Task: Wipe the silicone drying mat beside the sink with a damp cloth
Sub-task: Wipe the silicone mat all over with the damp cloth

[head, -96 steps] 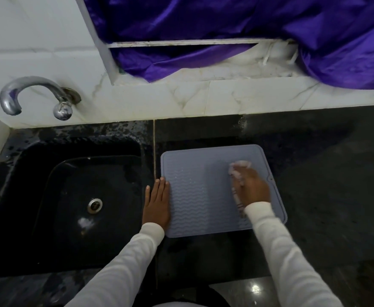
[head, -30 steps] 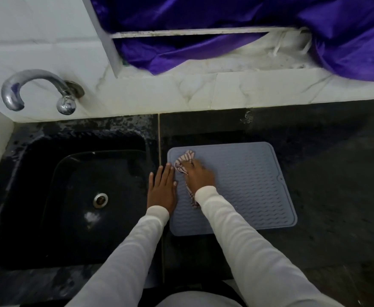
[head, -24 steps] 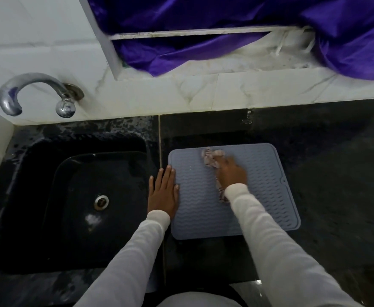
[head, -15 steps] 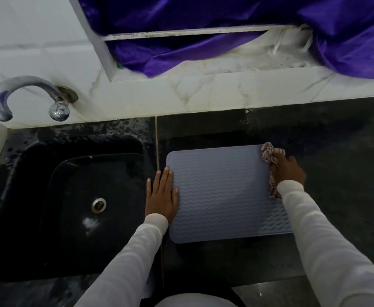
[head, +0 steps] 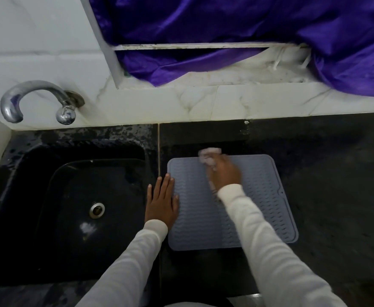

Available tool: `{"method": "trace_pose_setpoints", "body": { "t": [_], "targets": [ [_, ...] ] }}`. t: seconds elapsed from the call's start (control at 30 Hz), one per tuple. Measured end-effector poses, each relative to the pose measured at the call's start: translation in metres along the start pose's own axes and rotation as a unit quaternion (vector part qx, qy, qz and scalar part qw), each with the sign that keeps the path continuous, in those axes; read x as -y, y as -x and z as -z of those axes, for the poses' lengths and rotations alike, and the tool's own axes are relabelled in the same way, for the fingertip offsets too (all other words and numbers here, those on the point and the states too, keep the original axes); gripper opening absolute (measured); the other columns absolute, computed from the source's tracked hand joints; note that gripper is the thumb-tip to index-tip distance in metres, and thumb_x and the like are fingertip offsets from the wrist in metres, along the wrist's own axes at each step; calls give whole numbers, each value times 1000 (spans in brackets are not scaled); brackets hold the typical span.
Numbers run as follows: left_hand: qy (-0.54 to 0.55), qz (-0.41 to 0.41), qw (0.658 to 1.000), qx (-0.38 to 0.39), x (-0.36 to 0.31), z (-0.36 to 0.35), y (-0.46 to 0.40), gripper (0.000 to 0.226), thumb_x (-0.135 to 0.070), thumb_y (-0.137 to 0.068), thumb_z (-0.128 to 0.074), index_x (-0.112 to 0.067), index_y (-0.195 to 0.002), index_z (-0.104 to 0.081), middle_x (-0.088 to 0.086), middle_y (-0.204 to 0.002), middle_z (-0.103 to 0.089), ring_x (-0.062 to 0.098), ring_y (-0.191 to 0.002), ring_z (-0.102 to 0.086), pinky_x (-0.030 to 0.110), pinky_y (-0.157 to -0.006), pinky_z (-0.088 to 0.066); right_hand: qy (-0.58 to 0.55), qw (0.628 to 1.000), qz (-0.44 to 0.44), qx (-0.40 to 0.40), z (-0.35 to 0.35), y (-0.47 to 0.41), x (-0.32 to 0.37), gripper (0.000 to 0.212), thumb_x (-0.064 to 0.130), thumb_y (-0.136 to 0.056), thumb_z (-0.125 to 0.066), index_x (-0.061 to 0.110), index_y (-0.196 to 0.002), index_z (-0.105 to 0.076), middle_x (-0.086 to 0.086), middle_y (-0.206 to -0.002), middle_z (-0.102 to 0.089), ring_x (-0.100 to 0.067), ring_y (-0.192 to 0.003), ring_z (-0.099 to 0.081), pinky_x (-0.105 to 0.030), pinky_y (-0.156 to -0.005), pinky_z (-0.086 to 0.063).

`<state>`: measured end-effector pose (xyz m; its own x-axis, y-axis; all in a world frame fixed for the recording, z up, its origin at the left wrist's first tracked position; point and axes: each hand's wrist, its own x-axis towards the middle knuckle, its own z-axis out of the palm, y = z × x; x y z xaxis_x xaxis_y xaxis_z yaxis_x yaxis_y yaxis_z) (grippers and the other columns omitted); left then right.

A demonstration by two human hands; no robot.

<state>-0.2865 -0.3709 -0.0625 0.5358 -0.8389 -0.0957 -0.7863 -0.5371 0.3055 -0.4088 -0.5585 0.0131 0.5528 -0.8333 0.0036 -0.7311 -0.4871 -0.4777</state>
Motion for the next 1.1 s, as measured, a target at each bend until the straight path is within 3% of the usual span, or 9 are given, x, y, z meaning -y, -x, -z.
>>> {"method": "trace_pose_setpoints", "body": {
  "t": [0.1, 0.2, 0.4, 0.73, 0.87, 1.0, 1.1],
  "targets": [
    [-15, 2, 1000, -2, 0, -2, -1, 60, -44, -100, -22, -25, -155, -10, -7, -163, -3, 15, -150, 3, 47, -121, -2, 42, 994, 61, 83, -46, 4, 58, 38, 31, -94, -48, 23, -131, -51, -10, -122, -58, -32, -98, -63, -40, -81, -52],
    [-45, -3, 999, -1, 2, -5, -3, 61, -42, -97, -24, -19, -153, -22, 0, -161, -20, 20, -150, -8, 50, -119, -6, 64, 989, 47, 128, -74, 13, 77, 41, 27, -98, -43, 24, -139, -41, -11, -137, -47, -33, -106, -60, -43, -88, -49],
    [-19, 4, 1000, -16, 1, -7, -3, 60, -40, -100, -29, -22, -155, -15, -4, -163, -8, 15, -150, 0, 47, -121, 0, 128, 984, 65, 106, -78, -1, 51, 47, 23, -96, -48, 24, -141, -34, -12, -132, -49, -33, -99, -62, -43, -82, -52],
    [16, 13, 1000, -23, -1, -4, -2, 57, -40, -99, -23, -25, -154, -18, -7, -163, -9, 11, -150, 0, 45, -122, 1, 199, 977, -68, 39, 1, -42, -99, 39, 17, -94, -43, 21, -133, -49, -16, -118, -52, -38, -86, -63, -43, -70, -49],
    [12, 14, 1000, -22, -2, -4, -2, 58, -40, -99, -22, -26, -154, -17, -8, -163, -8, 11, -150, 1, 46, -122, 0, 189, 972, -140, 22, 34, -45, -143, 34, 22, -95, -44, 21, -128, -52, -17, -113, -53, -42, -93, -60, -46, -73, -48],
    [18, 14, 1000, -21, -2, -3, -2, 57, -39, -99, -27, -27, -154, -17, -8, -163, -9, 10, -150, 1, 46, -122, -2, 188, 969, -159, 33, 41, -45, -151, 43, 27, -95, -47, 23, -137, -41, -18, -115, -51, -45, -88, -61, -45, -71, -46],
    [22, 13, 999, -26, -2, -2, -1, 57, -39, -99, -28, -27, -153, -19, -7, -163, -10, 10, -150, 0, 47, -122, -2, 165, 976, -144, 8, 38, -44, -135, 42, 27, -92, -52, 17, -133, -47, -18, -114, -54, -42, -93, -60, -44, -72, -48]
  ]
}}
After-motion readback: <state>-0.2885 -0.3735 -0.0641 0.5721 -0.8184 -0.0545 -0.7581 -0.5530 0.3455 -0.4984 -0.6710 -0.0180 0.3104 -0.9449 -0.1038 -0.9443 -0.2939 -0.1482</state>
